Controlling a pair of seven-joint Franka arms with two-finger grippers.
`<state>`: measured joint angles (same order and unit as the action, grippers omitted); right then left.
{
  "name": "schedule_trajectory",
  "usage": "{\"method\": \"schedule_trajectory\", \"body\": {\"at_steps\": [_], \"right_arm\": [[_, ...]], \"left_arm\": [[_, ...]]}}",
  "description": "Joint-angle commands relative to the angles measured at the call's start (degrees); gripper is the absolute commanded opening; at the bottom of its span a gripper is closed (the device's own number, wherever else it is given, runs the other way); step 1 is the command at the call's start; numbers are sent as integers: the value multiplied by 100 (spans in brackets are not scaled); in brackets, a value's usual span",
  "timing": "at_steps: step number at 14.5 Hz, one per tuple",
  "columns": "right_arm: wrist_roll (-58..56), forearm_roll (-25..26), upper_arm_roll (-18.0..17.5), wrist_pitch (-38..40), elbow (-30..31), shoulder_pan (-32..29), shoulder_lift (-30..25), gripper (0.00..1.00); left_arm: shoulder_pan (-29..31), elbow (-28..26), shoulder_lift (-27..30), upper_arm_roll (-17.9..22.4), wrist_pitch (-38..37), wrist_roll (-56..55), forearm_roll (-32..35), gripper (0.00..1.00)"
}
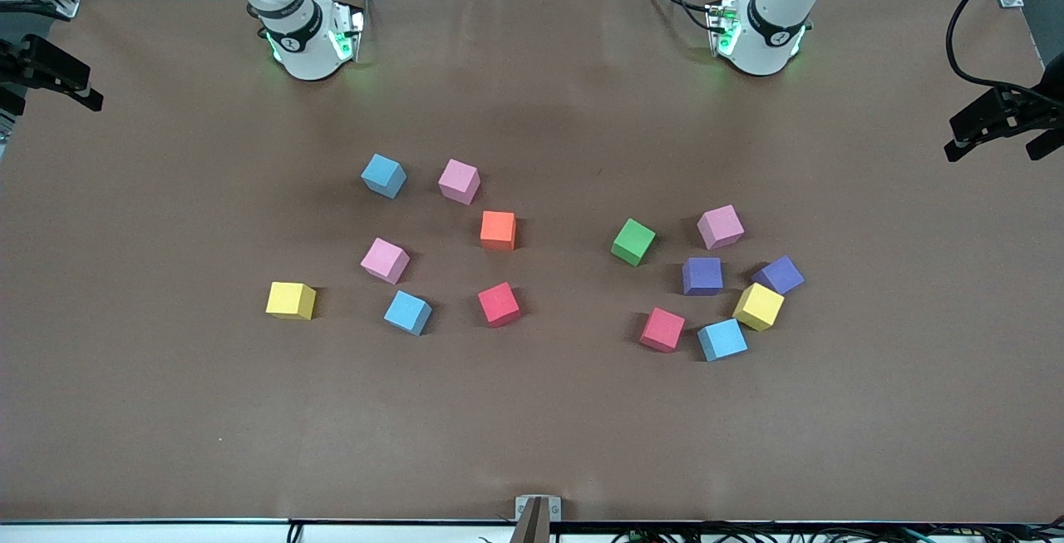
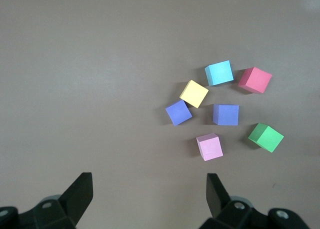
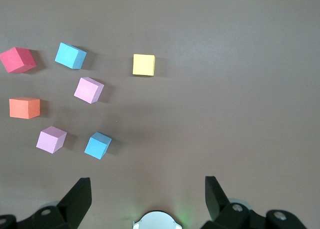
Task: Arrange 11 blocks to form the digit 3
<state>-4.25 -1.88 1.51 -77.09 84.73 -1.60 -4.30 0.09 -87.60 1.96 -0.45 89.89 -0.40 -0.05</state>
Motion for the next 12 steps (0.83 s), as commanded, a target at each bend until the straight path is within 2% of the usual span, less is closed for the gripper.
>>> {"method": "schedule_trajectory", "body": {"at_steps": [1,10,12], "right_arm": [[65,-102,-10,27,52,-59,-44,100],[-313,64,-10,-60,26,-68,-35,100],[-305,74,-10,-60,35,-77,-35,100]], "left_arm": [[27,41,7,-17,-15,-65,-101,100],[-87,32,-89,-52,-50,-47,-153,100],[-149,-99,-116,-262,-102,-30,-224,100]]}}
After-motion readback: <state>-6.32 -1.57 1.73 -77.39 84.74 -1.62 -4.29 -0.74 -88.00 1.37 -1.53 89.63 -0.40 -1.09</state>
